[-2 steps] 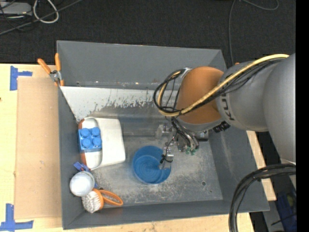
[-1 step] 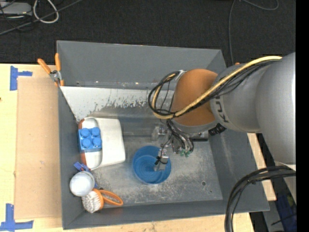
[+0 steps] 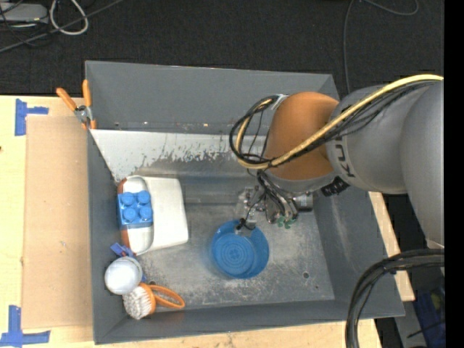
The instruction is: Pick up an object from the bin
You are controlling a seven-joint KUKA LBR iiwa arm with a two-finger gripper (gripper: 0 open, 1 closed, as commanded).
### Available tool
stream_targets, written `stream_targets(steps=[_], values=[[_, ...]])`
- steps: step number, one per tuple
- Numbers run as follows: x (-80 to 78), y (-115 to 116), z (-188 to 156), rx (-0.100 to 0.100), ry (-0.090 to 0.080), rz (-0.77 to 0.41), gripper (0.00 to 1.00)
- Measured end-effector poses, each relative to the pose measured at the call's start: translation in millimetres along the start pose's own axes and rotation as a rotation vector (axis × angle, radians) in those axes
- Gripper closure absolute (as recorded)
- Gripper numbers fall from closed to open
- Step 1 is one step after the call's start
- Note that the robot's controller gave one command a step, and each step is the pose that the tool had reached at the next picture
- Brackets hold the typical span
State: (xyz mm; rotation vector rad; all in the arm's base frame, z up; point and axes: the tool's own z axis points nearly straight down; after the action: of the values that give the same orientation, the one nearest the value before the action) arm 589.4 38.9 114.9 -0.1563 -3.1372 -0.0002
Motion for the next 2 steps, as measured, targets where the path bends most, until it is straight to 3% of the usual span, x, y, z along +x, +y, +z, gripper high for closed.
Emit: stream_targets(steps=[1,2], values=[[-0.1,-0.1,0.0,0.0,0.0,0.001,0.0],[-0.1,0.0,0.0,0.0,0.0,0.001,0.0]])
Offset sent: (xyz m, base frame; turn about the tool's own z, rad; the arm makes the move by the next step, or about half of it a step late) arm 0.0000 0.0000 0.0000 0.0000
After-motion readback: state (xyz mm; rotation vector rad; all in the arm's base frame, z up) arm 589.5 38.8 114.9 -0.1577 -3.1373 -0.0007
